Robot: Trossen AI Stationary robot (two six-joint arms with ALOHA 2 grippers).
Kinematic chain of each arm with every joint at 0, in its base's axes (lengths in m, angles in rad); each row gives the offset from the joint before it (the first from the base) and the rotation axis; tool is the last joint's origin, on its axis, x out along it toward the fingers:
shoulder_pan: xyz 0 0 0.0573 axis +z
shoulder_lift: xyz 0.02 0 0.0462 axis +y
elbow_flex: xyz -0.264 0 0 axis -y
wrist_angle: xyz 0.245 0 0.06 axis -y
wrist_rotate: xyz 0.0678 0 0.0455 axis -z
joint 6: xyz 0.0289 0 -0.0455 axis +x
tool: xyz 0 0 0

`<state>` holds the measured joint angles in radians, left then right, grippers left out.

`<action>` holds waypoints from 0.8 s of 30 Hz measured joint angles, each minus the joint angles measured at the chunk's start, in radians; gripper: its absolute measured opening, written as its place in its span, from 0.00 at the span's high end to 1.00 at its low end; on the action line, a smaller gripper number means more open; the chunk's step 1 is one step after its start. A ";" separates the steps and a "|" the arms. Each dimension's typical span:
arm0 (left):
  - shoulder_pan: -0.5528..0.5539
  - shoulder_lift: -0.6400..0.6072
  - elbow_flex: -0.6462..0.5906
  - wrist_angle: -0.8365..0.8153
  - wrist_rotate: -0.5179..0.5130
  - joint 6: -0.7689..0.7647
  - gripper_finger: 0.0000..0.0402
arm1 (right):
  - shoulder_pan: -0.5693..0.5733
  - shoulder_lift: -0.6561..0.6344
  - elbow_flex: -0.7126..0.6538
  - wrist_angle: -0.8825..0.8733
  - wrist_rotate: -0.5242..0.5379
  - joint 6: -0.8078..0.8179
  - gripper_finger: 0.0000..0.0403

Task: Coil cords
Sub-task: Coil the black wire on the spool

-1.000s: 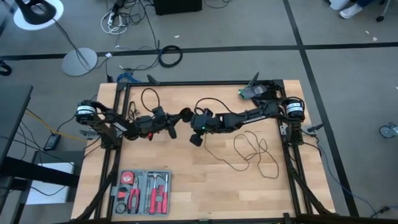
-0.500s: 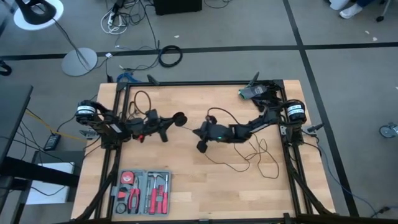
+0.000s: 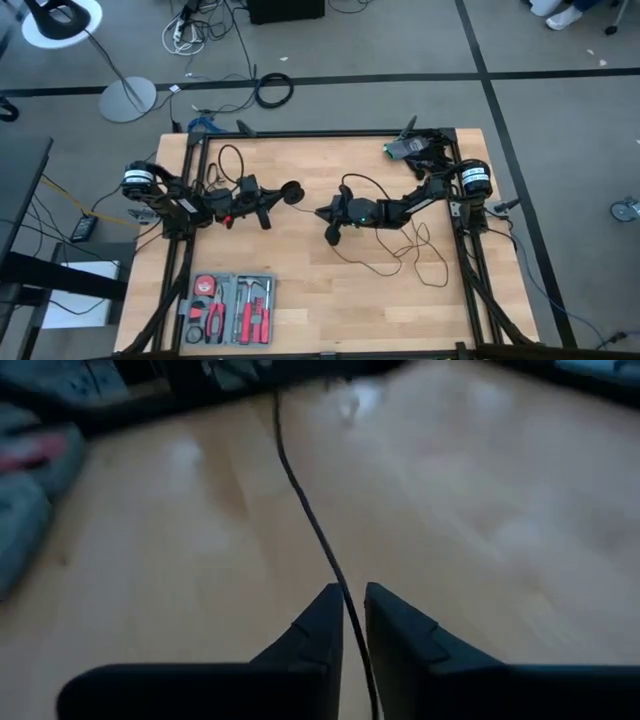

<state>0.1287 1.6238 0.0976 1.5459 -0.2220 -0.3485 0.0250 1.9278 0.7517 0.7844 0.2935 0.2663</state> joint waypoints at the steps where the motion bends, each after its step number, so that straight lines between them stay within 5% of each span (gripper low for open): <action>1: 0.000 0.000 0.000 0.000 0.000 0.000 1.00 | 0.000 0.000 0.000 -0.020 0.000 0.005 0.87; 9: 0.000 0.000 -0.001 0.000 0.000 0.003 1.00 | 0.000 0.001 0.000 -0.069 0.002 0.021 0.80; 24: 0.000 0.000 -0.001 -0.010 0.007 0.007 1.00 | -0.003 0.001 0.000 -0.060 0.008 0.028 0.83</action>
<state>0.1287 1.6238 0.0963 1.5360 -0.2146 -0.3410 0.0219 1.9289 0.7513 0.7246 0.3014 0.2944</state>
